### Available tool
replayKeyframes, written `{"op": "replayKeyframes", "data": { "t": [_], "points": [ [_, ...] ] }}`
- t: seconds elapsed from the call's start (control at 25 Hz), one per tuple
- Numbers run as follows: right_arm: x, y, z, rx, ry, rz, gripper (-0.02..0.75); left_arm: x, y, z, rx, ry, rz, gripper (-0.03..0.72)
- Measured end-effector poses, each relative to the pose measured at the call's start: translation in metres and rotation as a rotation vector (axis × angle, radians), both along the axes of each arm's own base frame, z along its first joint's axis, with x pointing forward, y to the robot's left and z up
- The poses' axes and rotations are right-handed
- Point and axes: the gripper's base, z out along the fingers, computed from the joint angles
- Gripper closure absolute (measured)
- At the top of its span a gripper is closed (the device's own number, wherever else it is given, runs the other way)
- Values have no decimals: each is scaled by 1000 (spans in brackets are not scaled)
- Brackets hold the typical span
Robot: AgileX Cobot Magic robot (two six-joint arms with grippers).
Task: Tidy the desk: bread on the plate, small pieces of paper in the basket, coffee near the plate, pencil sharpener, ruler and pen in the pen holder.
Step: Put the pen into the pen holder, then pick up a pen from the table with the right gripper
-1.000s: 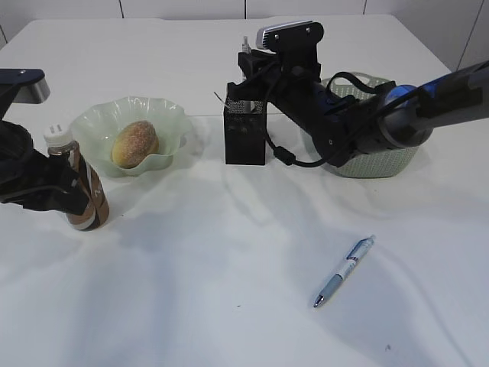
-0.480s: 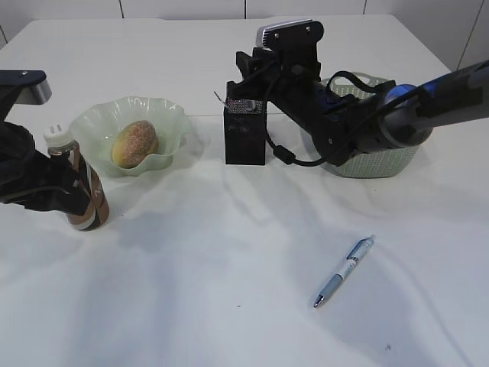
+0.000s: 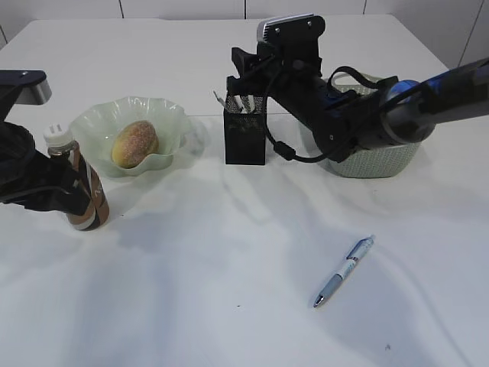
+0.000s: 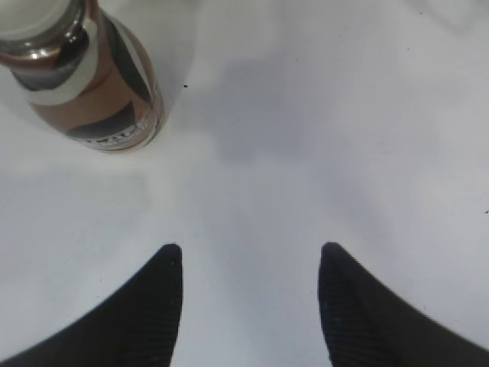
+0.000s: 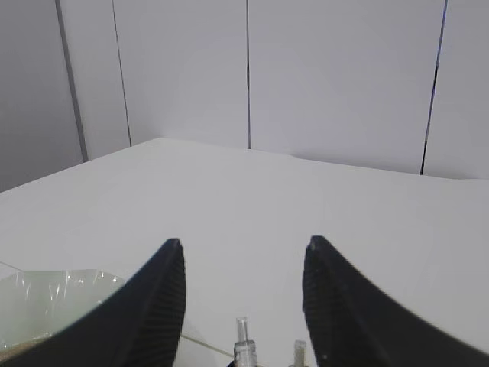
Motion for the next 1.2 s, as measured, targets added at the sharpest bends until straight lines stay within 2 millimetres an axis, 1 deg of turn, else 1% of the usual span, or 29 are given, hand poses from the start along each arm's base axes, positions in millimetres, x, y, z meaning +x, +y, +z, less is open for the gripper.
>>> {"op": "replayKeyframes", "data": {
  "t": [0.08, 0.12, 0.2, 0.24, 0.32, 0.4, 0.44, 0.64, 0.76, 0.84, 0.88, 1.04, 1.08, 1.12, 1.16, 1.2],
  "points": [
    [0, 0, 0, 0, 0, 0, 333, 0, 0, 0, 0, 0, 0, 288],
    [-1, -1, 9, 1, -5, -1, 332, 0, 0, 0, 0, 0, 0, 288],
    [-2, -1, 15, -8, 5, 0, 332, 0, 0, 0, 0, 0, 0, 288],
    [-4, -1, 23, -32, 18, 7, 332, 0, 0, 0, 0, 0, 0, 288],
    [-7, -1, 30, -68, 59, 10, 332, 0, 0, 0, 0, 0, 0, 288],
    [-9, -3, 34, -96, 106, 6, 332, 0, 0, 0, 0, 2, 0, 288],
    [-12, -5, 42, -120, 157, -3, 332, 0, 0, 0, 1, 4, -1, 288],
    [-26, -14, 62, -175, 336, -36, 332, -2, 0, -1, 4, 25, -5, 288],
    [-35, -19, 66, -155, 483, -67, 333, -2, 0, -1, 5, 29, -6, 288],
    [-39, -21, 67, -156, 532, -77, 333, -3, 0, -1, 6, 37, -8, 288],
    [-44, -23, 69, -168, 596, -88, 333, -4, 0, -2, 7, 42, -9, 288],
    [-59, -29, 73, -195, 752, -108, 333, -6, 0, -3, 12, 72, -15, 288],
    [-63, -30, 74, -194, 788, -111, 333, -7, 0, -3, 13, 80, -17, 288],
    [-63, -30, 74, -194, 788, -111, 333, -7, 1, -3, 14, 84, -18, 288],
    [-70, -31, 75, -184, 864, -113, 333, -8, 1, -3, 15, 90, -19, 288],
    [-71, -31, 76, -181, 871, -112, 333, -8, 1, -4, 16, 97, -21, 288]
  ]
}}
